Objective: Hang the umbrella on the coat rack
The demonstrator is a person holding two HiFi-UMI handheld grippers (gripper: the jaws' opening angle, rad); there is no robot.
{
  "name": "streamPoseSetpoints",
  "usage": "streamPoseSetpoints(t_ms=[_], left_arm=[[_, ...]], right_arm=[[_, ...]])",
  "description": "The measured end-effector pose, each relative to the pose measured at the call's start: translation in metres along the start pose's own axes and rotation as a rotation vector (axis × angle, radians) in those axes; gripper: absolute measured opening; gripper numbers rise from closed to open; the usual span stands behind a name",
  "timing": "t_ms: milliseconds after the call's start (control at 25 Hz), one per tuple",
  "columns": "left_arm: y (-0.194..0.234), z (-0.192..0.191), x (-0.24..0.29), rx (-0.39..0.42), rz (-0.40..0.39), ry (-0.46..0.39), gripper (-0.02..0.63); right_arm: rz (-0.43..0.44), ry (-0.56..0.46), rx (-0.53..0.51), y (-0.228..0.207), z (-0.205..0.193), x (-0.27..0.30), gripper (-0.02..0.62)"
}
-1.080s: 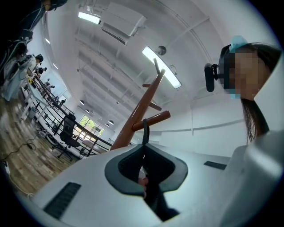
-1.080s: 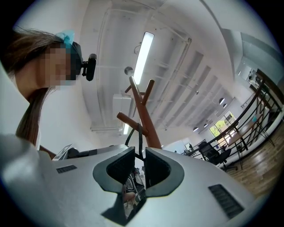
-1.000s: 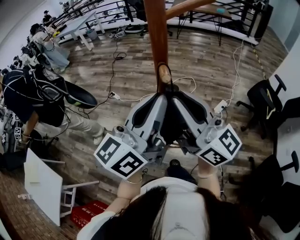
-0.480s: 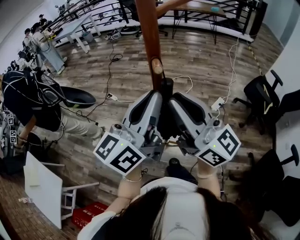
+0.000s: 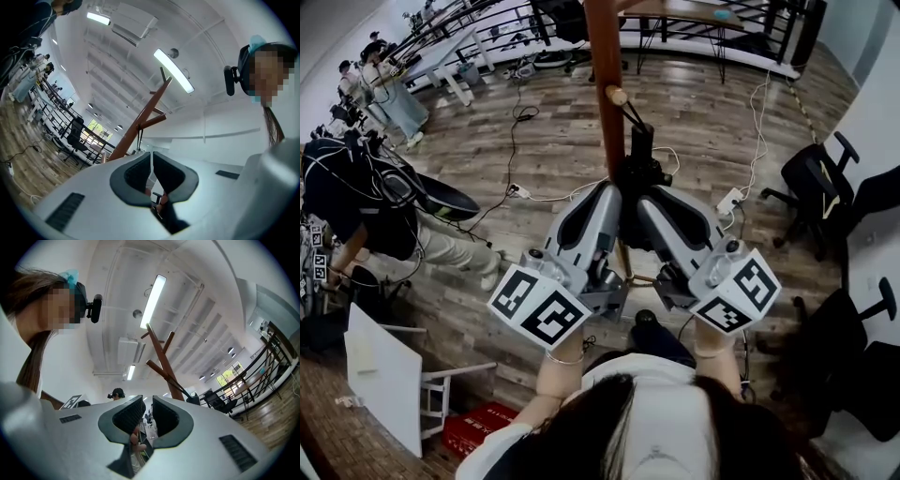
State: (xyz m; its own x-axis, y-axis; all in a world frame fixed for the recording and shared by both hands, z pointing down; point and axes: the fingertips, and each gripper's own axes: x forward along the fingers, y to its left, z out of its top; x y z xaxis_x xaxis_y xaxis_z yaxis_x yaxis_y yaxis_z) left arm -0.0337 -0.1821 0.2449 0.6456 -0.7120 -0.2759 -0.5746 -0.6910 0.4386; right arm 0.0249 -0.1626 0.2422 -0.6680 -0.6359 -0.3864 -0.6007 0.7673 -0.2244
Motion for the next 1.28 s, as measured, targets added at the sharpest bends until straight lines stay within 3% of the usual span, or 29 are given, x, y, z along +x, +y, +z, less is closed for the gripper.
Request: streamPoseSetpoints(t_ms=[600,1280], left_arm=[[-0.031,-0.007,-0.064,0.004,-0.006,0.024,0.009],[-0.068,-0.011,-0.121,0.040,-0.015,0.035,0.009]], right_arm=[[-0.059,-0.014,-0.021,0.055,-0.007,-0.035,0.074],[-0.168,-0.001,-0.120,0.106,-0.005,-0.072,0.044]])
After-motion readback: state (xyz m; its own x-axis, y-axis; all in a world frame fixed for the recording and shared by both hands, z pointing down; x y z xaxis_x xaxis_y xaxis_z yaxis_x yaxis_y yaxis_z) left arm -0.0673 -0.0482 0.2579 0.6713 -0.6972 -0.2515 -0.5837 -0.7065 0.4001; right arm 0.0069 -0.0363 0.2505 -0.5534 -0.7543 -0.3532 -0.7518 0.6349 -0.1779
